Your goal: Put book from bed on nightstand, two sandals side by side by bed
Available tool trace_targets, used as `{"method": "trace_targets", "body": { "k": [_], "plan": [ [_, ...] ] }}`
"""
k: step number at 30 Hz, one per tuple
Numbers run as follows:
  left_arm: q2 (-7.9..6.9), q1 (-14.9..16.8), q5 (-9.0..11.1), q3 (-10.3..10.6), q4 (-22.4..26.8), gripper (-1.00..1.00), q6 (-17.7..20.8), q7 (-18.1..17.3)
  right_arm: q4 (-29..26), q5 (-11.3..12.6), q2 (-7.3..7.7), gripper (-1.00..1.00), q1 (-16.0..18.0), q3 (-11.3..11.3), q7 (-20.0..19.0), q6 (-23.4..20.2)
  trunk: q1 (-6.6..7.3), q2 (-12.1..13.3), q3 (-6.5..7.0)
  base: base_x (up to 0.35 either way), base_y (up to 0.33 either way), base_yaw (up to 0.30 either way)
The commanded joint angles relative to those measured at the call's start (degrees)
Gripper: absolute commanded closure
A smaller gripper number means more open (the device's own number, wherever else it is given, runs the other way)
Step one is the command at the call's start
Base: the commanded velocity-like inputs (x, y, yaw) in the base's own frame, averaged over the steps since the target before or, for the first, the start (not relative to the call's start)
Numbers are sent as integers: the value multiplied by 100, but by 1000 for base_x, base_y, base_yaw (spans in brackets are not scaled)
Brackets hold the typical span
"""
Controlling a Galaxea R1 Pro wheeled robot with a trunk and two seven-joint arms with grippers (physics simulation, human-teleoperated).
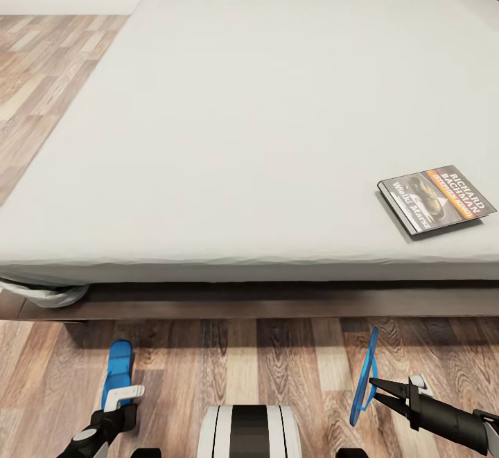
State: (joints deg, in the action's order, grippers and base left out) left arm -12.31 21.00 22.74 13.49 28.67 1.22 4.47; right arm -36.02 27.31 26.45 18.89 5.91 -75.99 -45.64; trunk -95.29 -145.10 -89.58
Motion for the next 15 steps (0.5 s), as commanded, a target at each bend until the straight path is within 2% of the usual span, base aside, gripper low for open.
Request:
{"method": "trace_targets", "body": {
  "k": [1, 4, 13, 15],
  "plan": [
    [-8, 1, 47, 48, 5, 100, 11, 45, -1, 20, 1, 100, 1, 0, 5, -50, 1, -1, -3, 0, 0, 0],
    [-8, 1, 47, 48, 1, 100, 14, 45, -1, 20, 1, 100, 1, 0, 5, -50, 1, -1, -3, 0, 0, 0],
    [1, 1, 47, 48, -1, 100, 19, 45, -1, 20, 1, 100, 1, 3, 5, -50, -22, -13, -203, 0, 0, 0],
    [1, 1, 47, 48, -1, 100, 19, 45, -1, 20, 1, 100, 1, 3, 5, -50, -22, -13, -203, 0, 0, 0]
  ]
}}
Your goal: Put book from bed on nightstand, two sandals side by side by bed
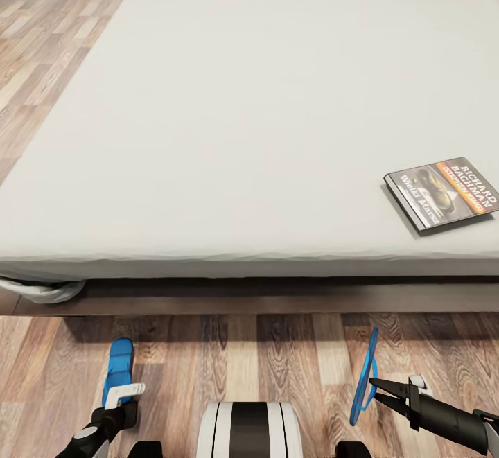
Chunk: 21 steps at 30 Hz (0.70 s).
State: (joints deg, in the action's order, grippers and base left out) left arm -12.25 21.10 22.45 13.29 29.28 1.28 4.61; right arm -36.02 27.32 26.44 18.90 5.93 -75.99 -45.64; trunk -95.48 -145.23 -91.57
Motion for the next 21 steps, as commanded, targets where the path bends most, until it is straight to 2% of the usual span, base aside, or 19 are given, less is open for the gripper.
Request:
{"method": "trace_targets", "body": {
  "k": [1, 5, 7, 21],
  "plan": [
    [-5, -10, 75, 69, -62, 100, 11, 31, -2, 19, 1, 100, 0, -1, 5, -50, -4, 0, -4, 0, 0, 0],
    [-6, -10, 75, 69, -63, 100, 13, 31, -2, 19, 1, 100, 0, 1, 5, -50, -4, 0, -4, 0, 0, 0],
    [-5, -10, 75, 69, -63, 100, 13, 31, -2, 23, 1, 100, 0, 5, 3, -50, -9, -3, -48, 0, 0, 0],
    [-5, -10, 75, 69, -63, 100, 4, 31, -2, 28, 4, 100, 0, 14, -17, -34, -9, -3, -48, 0, 0, 0]
  ]
}}
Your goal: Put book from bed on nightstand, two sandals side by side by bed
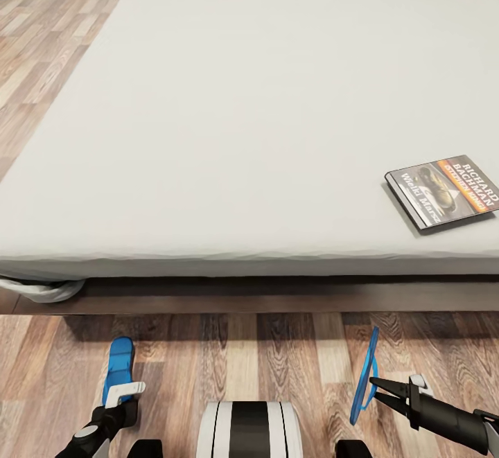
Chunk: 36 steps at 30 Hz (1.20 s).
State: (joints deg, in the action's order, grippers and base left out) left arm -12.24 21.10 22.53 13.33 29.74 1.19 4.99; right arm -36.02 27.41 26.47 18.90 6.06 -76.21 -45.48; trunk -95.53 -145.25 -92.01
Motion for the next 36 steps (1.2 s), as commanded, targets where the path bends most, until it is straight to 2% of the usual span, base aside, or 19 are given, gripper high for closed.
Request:
{"method": "trace_targets", "body": {
  "k": [1, 22, 23, 36],
  "plan": [
    [-6, -9, 67, 65, -109, 100, 12, -7, -2, 19, 0, 100, 0, 1, 5, -53, -3, 0, -4, 0, 0, 0],
    [-11, -9, 67, 65, -109, 100, 21, -7, -2, 19, -1, 100, 0, 1, 1, -51, -3, 0, -4, 0, 0, 0],
    [-9, -9, 67, 65, -109, -100, 21, -7, -2, 19, 0, 100, 0, 1, 2, -52, -3, 0, -4, 0, 0, 0],
    [-6, -9, 67, 65, -109, -100, 21, -7, -2, 19, -1, 100, 0, 1, 1, -51, -3, 0, -4, 0, 0, 0]
  ]
}}
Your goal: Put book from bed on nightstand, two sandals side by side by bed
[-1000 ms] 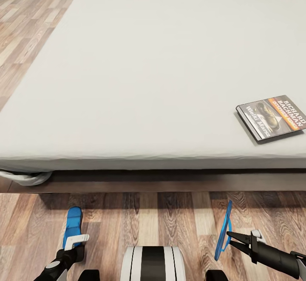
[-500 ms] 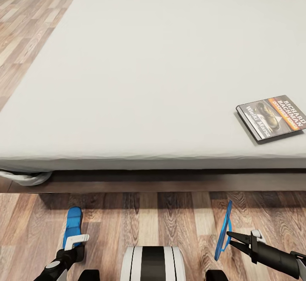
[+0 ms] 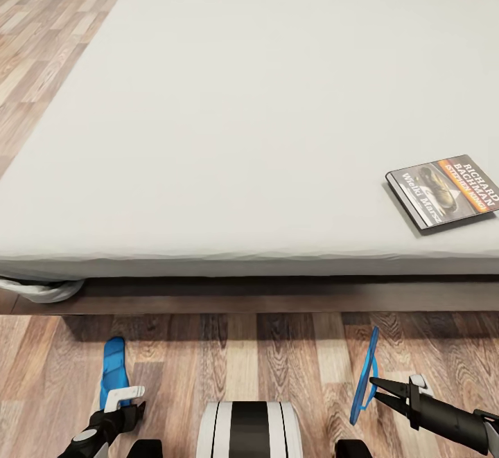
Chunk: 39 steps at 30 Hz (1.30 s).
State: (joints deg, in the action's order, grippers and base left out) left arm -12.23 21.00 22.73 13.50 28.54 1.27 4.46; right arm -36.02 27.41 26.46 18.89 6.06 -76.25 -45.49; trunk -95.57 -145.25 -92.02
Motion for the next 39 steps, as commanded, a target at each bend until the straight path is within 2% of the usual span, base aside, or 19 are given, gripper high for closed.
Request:
{"method": "trace_targets", "body": {
  "k": [1, 13, 39],
  "plan": [
    [-8, 1, 48, 48, 12, -100, 13, 47, -1, 19, 1, 100, 1, 0, 5, -52, 1, -1, -3, 0, 0, 0],
    [-8, 1, 48, 48, 12, -100, 20, 54, -1, 19, 1, 100, 2, 0, 6, -51, 1, -1, -3, 0, 0, 0],
    [-8, 1, 46, 48, 12, -100, 22, 59, -1, 19, 0, 100, 1, 0, 5, -52, 68, 34, 573, 0, 0, 0]
  ]
}}
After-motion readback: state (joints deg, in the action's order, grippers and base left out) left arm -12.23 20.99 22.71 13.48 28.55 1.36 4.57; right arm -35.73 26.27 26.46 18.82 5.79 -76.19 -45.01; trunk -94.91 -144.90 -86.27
